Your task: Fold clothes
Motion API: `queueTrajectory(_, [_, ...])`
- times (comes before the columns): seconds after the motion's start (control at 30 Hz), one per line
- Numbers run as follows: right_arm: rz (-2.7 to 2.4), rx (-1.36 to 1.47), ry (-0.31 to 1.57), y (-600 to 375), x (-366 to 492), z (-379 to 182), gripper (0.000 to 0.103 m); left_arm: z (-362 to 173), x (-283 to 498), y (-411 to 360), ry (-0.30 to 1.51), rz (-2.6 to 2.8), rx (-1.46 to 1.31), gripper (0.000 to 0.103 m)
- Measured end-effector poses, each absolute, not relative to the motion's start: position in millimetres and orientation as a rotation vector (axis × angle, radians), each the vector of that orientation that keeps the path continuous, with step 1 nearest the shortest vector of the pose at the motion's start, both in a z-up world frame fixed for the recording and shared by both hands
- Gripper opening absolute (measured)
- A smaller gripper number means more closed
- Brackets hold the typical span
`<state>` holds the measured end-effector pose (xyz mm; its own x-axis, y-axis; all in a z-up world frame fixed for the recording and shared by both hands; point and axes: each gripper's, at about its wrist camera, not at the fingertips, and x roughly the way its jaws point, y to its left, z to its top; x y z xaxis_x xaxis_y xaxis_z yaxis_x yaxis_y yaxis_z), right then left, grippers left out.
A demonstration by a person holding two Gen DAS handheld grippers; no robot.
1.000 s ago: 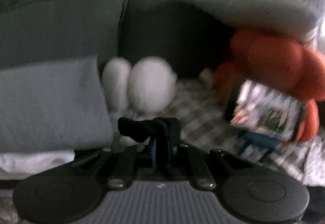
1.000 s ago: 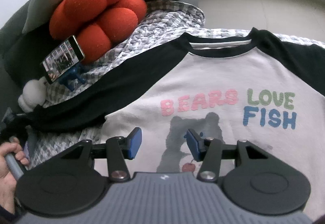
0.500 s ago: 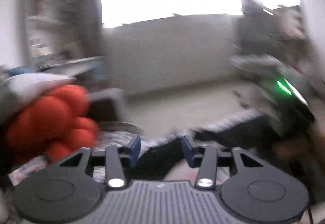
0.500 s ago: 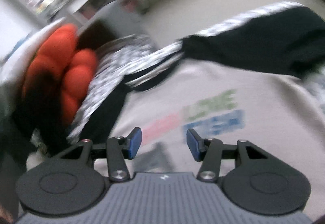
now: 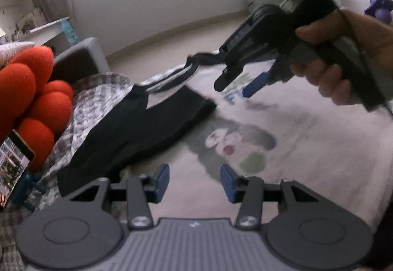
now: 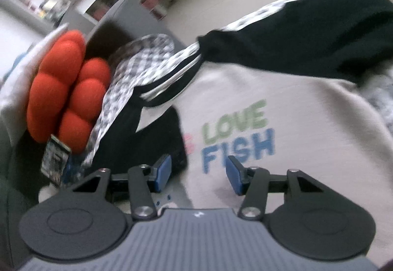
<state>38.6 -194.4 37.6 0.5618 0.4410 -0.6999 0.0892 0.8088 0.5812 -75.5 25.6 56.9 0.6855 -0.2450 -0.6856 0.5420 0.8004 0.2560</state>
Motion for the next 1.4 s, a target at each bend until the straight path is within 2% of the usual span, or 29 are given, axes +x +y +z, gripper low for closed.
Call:
queueTrajectory(0.2, [0.274, 0.492, 0.943, -160, 51, 32, 0.053, 40, -58, 36, 0.653, -0.411, 0.493, 0.049])
queueTrajectory(0.23, [0.261, 0.468, 0.941, -156, 53, 30, 0.045, 37, -54, 37, 0.647, -0.404, 0.495, 0.049])
queueTrajectory(0.27, [0.251, 0.440, 0.936, -152, 53, 30, 0.030, 34, -52, 37, 0.642, -0.400, 0.501, 0.049])
queueTrajectory(0.3, [0.241, 0.412, 0.931, -149, 54, 30, 0.025, 32, -51, 37, 0.639, -0.399, 0.510, 0.049])
queueTrajectory(0.37, [0.229, 0.366, 0.915, -143, 54, 31, 0.018, 27, -48, 36, 0.632, -0.398, 0.528, 0.049])
queueTrajectory(0.47, [0.231, 0.377, 0.864, -146, 50, 39, 0.012, 24, -45, 36, 0.627, -0.396, 0.524, 0.054])
queueTrajectory(0.9, [0.069, 0.517, 0.585, -200, 31, 86, 0.011, 19, -38, 50, 0.619, -0.392, 0.472, 0.057])
queueTrajectory(1.4, [-0.039, 0.715, 0.343, -258, 5, 105, 0.011, 19, -33, 51, 0.624, -0.385, 0.457, 0.059])
